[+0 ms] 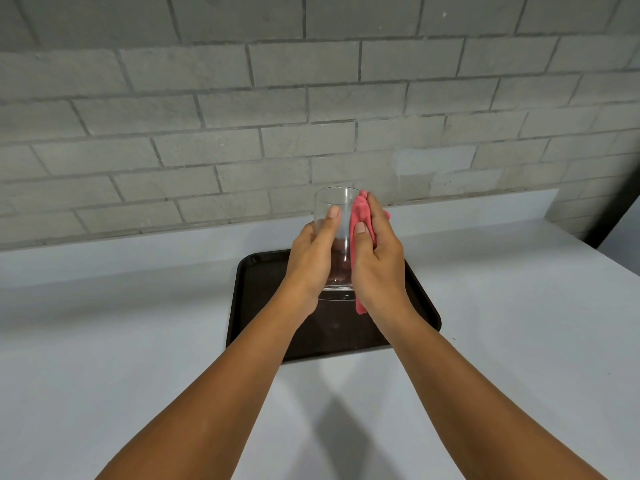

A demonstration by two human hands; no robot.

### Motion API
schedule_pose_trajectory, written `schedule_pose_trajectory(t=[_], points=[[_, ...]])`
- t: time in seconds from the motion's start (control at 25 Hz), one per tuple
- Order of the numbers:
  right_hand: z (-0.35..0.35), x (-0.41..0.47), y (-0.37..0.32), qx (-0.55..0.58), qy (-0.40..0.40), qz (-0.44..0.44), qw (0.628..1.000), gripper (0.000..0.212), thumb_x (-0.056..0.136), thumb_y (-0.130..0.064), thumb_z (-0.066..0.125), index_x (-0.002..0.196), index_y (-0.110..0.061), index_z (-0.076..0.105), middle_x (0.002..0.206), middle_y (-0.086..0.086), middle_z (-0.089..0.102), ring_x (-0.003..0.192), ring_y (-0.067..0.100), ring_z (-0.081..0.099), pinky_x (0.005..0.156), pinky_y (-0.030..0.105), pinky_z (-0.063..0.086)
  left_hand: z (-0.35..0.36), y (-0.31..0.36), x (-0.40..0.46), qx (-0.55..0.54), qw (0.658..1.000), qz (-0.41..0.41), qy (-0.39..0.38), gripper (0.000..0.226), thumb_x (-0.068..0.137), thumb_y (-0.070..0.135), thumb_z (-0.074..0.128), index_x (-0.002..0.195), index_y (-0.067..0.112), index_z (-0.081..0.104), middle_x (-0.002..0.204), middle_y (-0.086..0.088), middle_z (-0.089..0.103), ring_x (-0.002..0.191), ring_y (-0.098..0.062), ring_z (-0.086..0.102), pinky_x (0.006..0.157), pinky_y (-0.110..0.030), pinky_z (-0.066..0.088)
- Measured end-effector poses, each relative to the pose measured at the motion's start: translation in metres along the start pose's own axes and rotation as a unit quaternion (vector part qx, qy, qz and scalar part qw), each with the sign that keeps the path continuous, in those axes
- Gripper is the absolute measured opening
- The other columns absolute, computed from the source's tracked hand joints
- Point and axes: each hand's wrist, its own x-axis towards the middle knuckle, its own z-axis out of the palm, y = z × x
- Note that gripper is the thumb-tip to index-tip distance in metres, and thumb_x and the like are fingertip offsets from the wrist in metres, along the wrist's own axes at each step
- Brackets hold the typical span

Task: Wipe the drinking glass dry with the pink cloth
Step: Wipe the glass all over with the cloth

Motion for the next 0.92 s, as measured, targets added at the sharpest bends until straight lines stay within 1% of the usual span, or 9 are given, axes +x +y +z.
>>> schedule_pose_trajectory(t=[0.12,0.28,0.36,0.48,0.52,0.64,0.68,0.84,0.92], points=[[0.001,-0.004,-0.002,0.007,-0.002,-0.009,1.000,0.046,0.103,-0.034,0.038,0.149,-0.039,0.032,0.144,-0.032,0.031,0.117,-0.036,0.023,0.086,-0.008,0.025,0.000,0.002,0.000,0.009,1.000,-0.004,-0.003,0.042,0.096,0.063,0.046,0.116,0.028,0.058,0.108,0.006,0.069,0.101,-0.007,0.066,0.077,-0.024,0.051],[0.001,-0.016,0.003,-0.010,-0.027,-0.033,0.999,0.046,0.104,-0.034,0.038,0.148,-0.043,0.030,0.154,-0.025,0.030,0.133,-0.019,0.024,0.098,0.000,0.026,-0.004,0.001,0.002,-0.002,1.000,-0.004,-0.011,0.043,0.097,0.061,0.047,0.122,0.028,0.057,0.101,0.020,0.062,0.099,0.003,0.058,0.083,-0.022,0.046],[-0.003,-0.008,0.004,0.001,-0.028,-0.020,0.999,0.045,0.105,-0.030,0.037,0.148,-0.042,0.031,0.153,-0.023,0.032,0.131,-0.020,0.027,0.103,0.007,0.029,-0.005,-0.005,0.002,-0.016,1.000,-0.003,-0.017,0.038,0.097,0.059,0.049,0.112,0.026,0.058,0.099,0.014,0.065,0.098,-0.005,0.063,0.085,-0.025,0.049],[-0.011,0.010,0.000,0.040,0.014,0.029,0.999,0.044,0.106,-0.026,0.034,0.148,-0.035,0.035,0.150,-0.015,0.039,0.134,-0.002,0.039,0.111,0.030,0.036,-0.002,-0.010,0.001,-0.055,0.998,-0.010,-0.030,0.038,0.097,0.057,0.050,0.111,0.023,0.062,0.086,-0.004,0.073,0.071,-0.013,0.073,0.059,-0.028,0.058],[-0.010,0.009,-0.003,0.029,0.011,0.016,0.999,0.043,0.105,-0.029,0.035,0.148,-0.038,0.035,0.150,-0.017,0.038,0.135,-0.001,0.037,0.111,0.031,0.037,-0.002,-0.009,0.002,-0.059,0.998,-0.010,-0.027,0.041,0.098,0.057,0.049,0.114,0.022,0.062,0.083,-0.003,0.075,0.069,-0.012,0.075,0.057,-0.026,0.058],[0.000,-0.013,-0.003,-0.025,-0.044,-0.040,0.998,0.043,0.103,-0.039,0.036,0.145,-0.049,0.032,0.151,-0.027,0.032,0.132,-0.017,0.029,0.104,0.010,0.032,-0.007,-0.001,0.009,-0.049,0.999,-0.006,-0.010,0.049,0.098,0.061,0.044,0.120,0.022,0.063,0.091,0.012,0.080,0.088,0.000,0.075,0.077,-0.026,0.058],[-0.001,-0.015,-0.001,-0.023,-0.044,-0.036,0.998,0.043,0.104,-0.036,0.035,0.145,-0.048,0.033,0.151,-0.026,0.033,0.131,-0.019,0.028,0.103,0.007,0.030,-0.007,-0.002,0.008,-0.045,0.999,-0.006,-0.010,0.045,0.098,0.061,0.044,0.116,0.024,0.063,0.085,0.016,0.080,0.084,0.003,0.074,0.076,-0.026,0.056],[-0.011,0.012,-0.009,0.025,0.010,0.047,0.999,0.043,0.106,-0.024,0.033,0.148,-0.032,0.037,0.150,-0.009,0.042,0.137,0.007,0.038,0.112,0.032,0.034,-0.007,-0.006,-0.001,-0.081,0.996,-0.025,-0.035,0.046,0.098,0.058,0.046,0.111,0.018,0.065,0.074,-0.003,0.078,0.063,-0.018,0.075,0.055,-0.031,0.059],[-0.008,0.004,-0.014,0.009,-0.011,-0.003,1.000,0.044,0.105,-0.026,0.035,0.148,-0.035,0.036,0.153,-0.013,0.038,0.137,-0.005,0.032,0.110,0.020,0.032,-0.009,0.001,0.000,-0.096,0.995,-0.030,-0.026,0.057,0.097,0.061,0.044,0.119,0.014,0.066,0.089,-0.010,0.079,0.079,-0.024,0.077,0.067,-0.039,0.063]])
